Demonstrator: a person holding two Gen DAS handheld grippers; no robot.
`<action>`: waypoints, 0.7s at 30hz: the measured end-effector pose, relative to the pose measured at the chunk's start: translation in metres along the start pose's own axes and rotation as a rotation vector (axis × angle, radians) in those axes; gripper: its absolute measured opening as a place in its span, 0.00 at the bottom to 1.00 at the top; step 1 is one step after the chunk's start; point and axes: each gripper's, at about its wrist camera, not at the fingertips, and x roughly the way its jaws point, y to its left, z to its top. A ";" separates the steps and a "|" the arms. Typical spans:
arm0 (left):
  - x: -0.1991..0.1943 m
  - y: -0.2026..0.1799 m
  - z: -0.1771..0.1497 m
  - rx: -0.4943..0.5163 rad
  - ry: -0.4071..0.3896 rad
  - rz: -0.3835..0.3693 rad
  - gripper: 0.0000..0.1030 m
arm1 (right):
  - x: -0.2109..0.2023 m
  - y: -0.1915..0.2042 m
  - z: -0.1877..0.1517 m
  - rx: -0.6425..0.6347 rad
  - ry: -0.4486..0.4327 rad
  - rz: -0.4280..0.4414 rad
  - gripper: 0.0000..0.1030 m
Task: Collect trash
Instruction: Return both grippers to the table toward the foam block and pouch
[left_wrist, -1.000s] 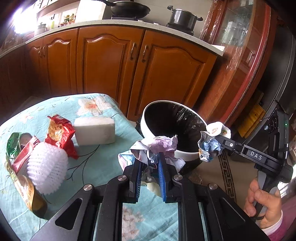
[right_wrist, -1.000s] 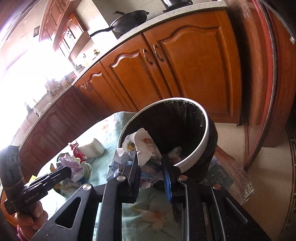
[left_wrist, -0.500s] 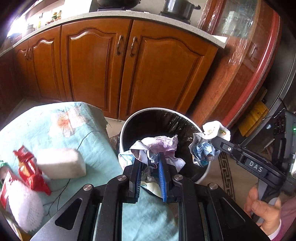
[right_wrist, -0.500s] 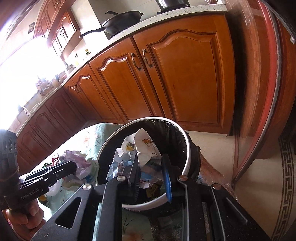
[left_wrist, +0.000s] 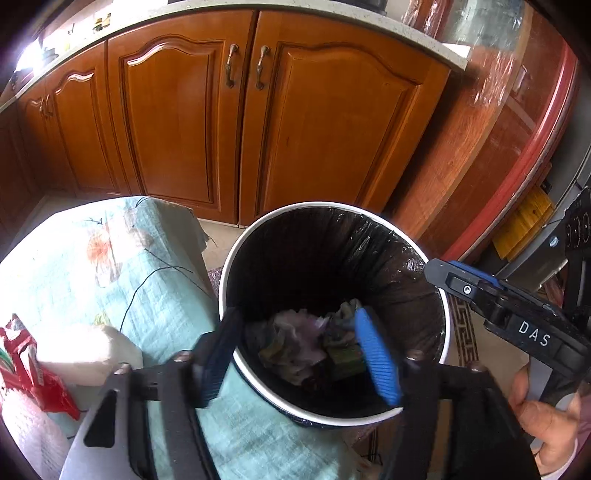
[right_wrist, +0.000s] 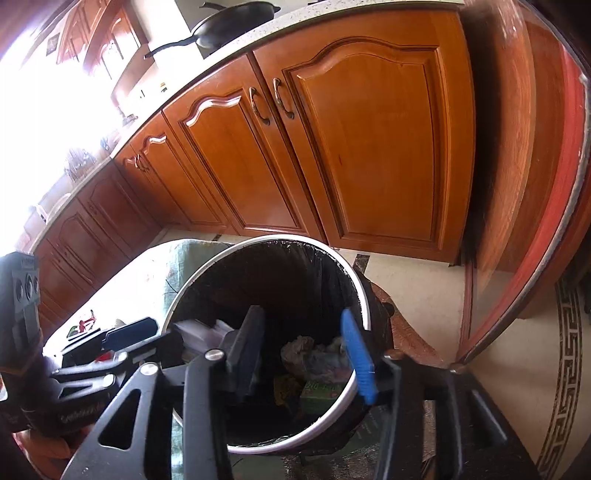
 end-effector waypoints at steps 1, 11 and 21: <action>-0.003 0.001 -0.003 0.000 -0.002 -0.014 0.64 | -0.003 -0.001 -0.002 0.004 -0.006 0.001 0.47; -0.063 0.021 -0.064 -0.070 -0.115 -0.017 0.64 | -0.030 0.015 -0.038 0.058 -0.046 0.090 0.69; -0.132 0.050 -0.142 -0.097 -0.157 0.045 0.64 | -0.041 0.059 -0.075 0.042 -0.011 0.194 0.72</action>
